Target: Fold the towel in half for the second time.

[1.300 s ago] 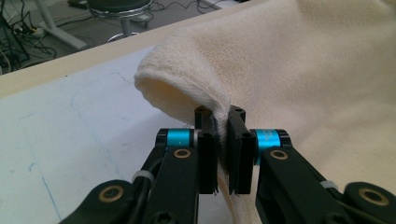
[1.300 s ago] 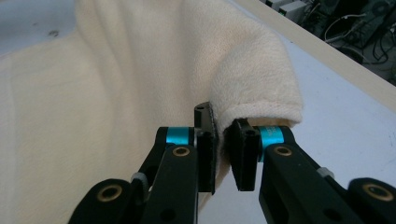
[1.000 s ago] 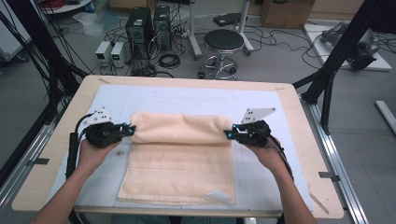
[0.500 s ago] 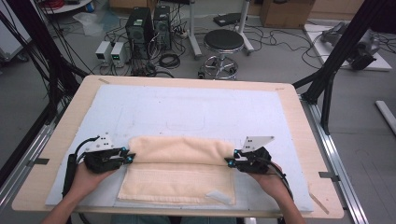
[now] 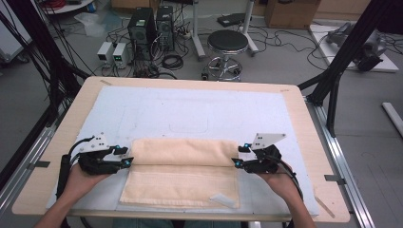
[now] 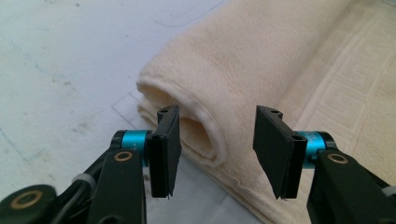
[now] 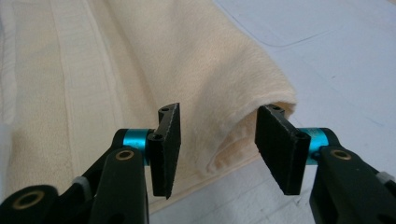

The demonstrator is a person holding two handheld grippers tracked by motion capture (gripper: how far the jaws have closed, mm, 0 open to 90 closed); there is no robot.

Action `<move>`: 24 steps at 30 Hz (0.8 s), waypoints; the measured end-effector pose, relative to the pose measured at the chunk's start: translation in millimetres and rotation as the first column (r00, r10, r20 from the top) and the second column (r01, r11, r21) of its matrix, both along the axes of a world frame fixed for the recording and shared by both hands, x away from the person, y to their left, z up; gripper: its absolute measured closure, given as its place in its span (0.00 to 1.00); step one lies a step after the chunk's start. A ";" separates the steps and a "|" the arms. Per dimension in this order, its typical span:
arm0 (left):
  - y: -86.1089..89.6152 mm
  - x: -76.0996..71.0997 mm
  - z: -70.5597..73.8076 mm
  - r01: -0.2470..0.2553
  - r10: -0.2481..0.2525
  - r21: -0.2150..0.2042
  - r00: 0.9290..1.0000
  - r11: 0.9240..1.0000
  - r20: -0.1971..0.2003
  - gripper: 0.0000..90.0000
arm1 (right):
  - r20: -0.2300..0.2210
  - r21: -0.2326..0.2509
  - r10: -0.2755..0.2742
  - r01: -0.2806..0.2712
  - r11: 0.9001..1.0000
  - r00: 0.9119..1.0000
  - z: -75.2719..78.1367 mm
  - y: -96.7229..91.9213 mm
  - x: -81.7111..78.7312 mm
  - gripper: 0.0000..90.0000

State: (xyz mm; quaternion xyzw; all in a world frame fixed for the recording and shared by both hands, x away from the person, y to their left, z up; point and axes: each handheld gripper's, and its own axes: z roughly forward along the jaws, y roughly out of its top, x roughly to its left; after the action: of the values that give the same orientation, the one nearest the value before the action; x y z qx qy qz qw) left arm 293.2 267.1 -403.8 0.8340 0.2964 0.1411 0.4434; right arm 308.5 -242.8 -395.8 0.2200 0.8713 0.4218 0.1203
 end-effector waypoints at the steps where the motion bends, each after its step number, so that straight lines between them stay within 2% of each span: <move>1: 0.0 1.0 1.9 -0.003 0.003 -0.001 1.000 1.000 0.003 0.55 | 0.000 -0.005 -0.002 0.002 1.000 1.000 1.4 -0.7 1.5 0.54; 4: 2.2 4.7 6.8 -0.008 0.008 0.000 1.000 1.000 0.015 0.53 | -0.006 -0.003 -0.026 0.026 1.000 1.000 3.6 -6.6 4.8 0.53; 8: 3.9 13.8 10.2 -0.016 0.016 -0.007 1.000 1.000 0.002 0.50 | 0.000 0.007 -0.045 0.045 0.999 0.999 6.6 -11.6 9.4 0.51; 14: -0.9 32.2 9.8 -0.030 0.030 -0.015 1.000 0.999 -0.004 0.47 | 0.004 0.001 -0.044 0.044 0.999 0.999 10.9 -2.3 23.8 0.50; 17: -4.1 44.2 5.7 -0.026 0.024 -0.030 0.999 0.999 -0.042 0.48 | -0.006 0.008 -0.043 0.043 0.999 0.999 9.9 2.7 33.2 0.49; 18: -5.2 48.9 4.1 -0.023 0.022 -0.022 0.997 0.999 -0.068 0.48 | -0.021 0.013 -0.041 0.042 0.999 0.999 8.3 4.2 36.7 0.49; 19: -6.4 52.7 2.0 -0.020 0.017 -0.034 0.996 0.999 -0.084 0.47 | -0.029 0.010 -0.041 0.041 0.999 0.999 5.9 5.4 40.5 0.49; 21: -7.9 57.9 -0.2 -0.021 0.017 -0.038 0.995 0.999 -0.094 0.47 | -0.063 0.010 -0.042 0.043 0.999 0.997 0.2 7.1 46.3 0.48; 23: -8.8 62.2 -3.7 -0.006 0.000 -0.055 0.992 0.998 -0.123 0.48 | -0.091 0.003 -0.030 0.030 1.000 0.995 -5.3 8.2 50.8 0.49; 24: -8.9 64.0 -5.4 -0.010 0.003 -0.050 0.991 0.999 -0.137 0.48 | -0.107 0.005 -0.025 0.026 1.000 0.994 -7.1 8.1 52.4 0.52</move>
State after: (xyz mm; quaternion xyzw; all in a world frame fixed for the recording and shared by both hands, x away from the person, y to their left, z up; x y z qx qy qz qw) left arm 357.2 258.1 -409.2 0.8292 0.3324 0.0775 0.4426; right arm 360.9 -234.7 -403.0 0.2536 0.8724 0.4105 0.0784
